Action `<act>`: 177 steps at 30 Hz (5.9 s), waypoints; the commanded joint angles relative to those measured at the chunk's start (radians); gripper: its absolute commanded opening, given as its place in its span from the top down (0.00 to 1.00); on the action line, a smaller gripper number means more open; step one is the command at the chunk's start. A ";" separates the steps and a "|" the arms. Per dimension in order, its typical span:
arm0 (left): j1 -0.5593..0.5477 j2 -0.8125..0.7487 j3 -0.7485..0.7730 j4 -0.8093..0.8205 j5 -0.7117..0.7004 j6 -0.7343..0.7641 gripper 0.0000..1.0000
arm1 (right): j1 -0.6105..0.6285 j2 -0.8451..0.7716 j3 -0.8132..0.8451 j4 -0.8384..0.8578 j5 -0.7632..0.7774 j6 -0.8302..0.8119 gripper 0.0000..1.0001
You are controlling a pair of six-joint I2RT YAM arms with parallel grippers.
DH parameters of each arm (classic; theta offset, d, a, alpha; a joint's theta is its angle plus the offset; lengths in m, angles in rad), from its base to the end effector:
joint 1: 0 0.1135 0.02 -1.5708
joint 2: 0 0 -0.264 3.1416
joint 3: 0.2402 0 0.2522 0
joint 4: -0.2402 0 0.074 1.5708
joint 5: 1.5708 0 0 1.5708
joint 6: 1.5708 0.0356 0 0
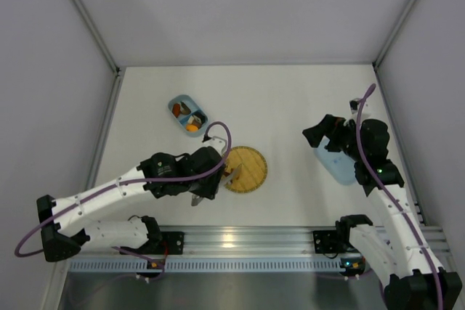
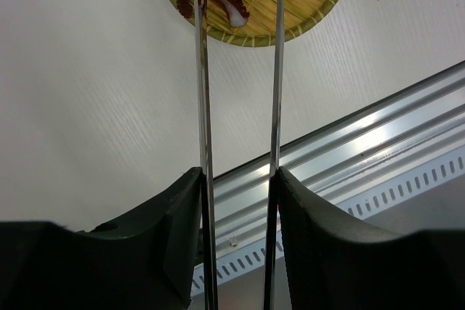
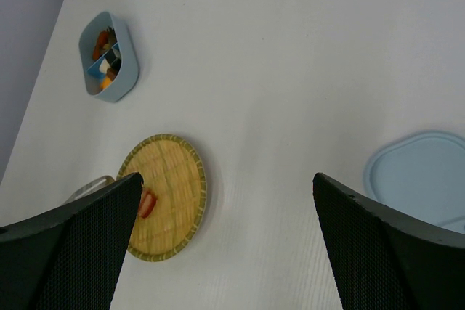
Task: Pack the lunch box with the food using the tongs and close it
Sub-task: Pick up the fake food from the plate, then place the fake food in the packing box.
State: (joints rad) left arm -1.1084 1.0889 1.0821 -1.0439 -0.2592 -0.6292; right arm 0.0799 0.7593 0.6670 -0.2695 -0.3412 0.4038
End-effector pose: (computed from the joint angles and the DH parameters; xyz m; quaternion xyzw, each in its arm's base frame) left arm 0.0960 -0.1721 0.3117 0.1951 0.9388 -0.1140 0.2600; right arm 0.1770 0.0261 0.2943 0.0355 0.8158 0.2698 0.5103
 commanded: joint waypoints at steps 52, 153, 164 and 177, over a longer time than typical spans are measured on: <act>-0.047 0.026 -0.024 -0.047 -0.002 -0.020 0.59 | -0.017 -0.071 -0.046 0.006 0.014 0.006 0.01; 0.884 0.474 0.276 0.444 0.120 0.152 0.51 | -0.015 -0.022 -0.044 0.046 -0.030 -0.002 0.01; 0.897 0.441 0.272 0.447 0.175 0.161 0.52 | -0.015 -0.015 -0.040 0.044 -0.030 -0.002 0.00; 0.610 0.220 0.214 0.328 0.137 0.215 0.49 | -0.015 -0.023 -0.035 0.039 -0.022 0.004 0.01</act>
State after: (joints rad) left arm -0.4301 1.4021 1.3182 -0.6735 -0.0757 -0.4313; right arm 0.0799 0.7467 0.6277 -0.2737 -0.3611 0.4122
